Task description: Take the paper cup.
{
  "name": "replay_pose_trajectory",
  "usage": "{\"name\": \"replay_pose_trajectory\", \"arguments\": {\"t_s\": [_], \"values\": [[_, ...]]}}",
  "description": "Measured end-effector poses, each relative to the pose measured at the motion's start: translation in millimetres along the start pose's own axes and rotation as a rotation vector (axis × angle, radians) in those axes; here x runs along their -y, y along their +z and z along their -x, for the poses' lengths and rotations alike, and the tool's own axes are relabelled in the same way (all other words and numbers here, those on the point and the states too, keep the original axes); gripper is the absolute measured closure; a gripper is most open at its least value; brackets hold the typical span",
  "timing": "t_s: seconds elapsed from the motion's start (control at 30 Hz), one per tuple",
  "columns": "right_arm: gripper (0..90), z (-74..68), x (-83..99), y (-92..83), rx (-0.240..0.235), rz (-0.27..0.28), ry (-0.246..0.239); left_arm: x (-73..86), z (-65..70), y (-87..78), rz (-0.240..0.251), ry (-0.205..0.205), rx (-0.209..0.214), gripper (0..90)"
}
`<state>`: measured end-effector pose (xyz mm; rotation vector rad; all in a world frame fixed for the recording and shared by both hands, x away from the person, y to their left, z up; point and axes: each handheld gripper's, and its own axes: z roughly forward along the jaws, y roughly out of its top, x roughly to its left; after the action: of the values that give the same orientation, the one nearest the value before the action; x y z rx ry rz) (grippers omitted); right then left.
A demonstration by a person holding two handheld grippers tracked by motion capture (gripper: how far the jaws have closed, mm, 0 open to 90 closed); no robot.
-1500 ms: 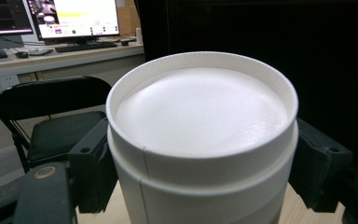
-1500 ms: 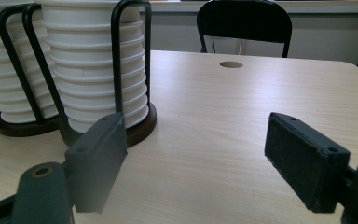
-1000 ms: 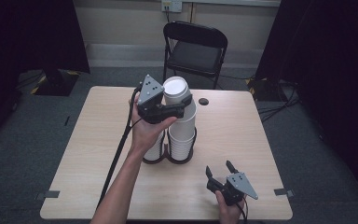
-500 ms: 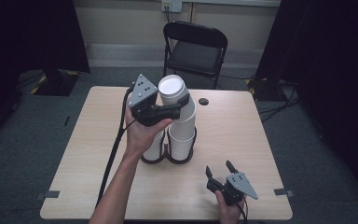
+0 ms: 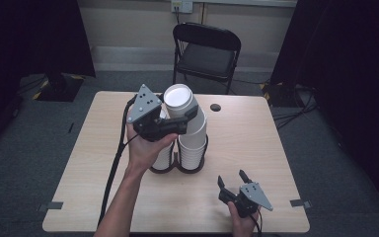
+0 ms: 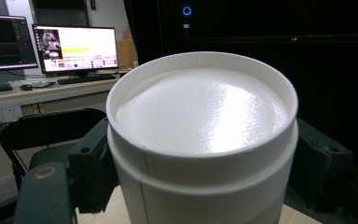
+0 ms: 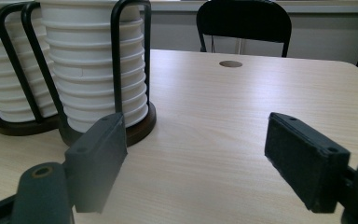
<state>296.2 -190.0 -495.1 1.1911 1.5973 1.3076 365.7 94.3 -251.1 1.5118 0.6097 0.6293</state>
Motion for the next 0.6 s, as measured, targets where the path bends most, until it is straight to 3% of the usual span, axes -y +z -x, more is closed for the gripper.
{"name": "replay_pose_trajectory", "arguments": {"t_s": [0.23,0.37,0.6], "values": [[20.2,0.0,0.0,0.0,0.001,0.001,0.001,6.3,3.0,-11.2,0.025,-0.021,0.008,21.4],[20.2,-0.1,-0.1,0.1,0.000,-0.001,-0.001,12.5,5.4,-15.8,0.007,-0.009,0.005,21.3],[20.2,-0.3,0.0,0.1,0.004,0.001,-0.001,31.3,10.2,-20.1,-0.011,-0.039,0.032,21.4]]}}
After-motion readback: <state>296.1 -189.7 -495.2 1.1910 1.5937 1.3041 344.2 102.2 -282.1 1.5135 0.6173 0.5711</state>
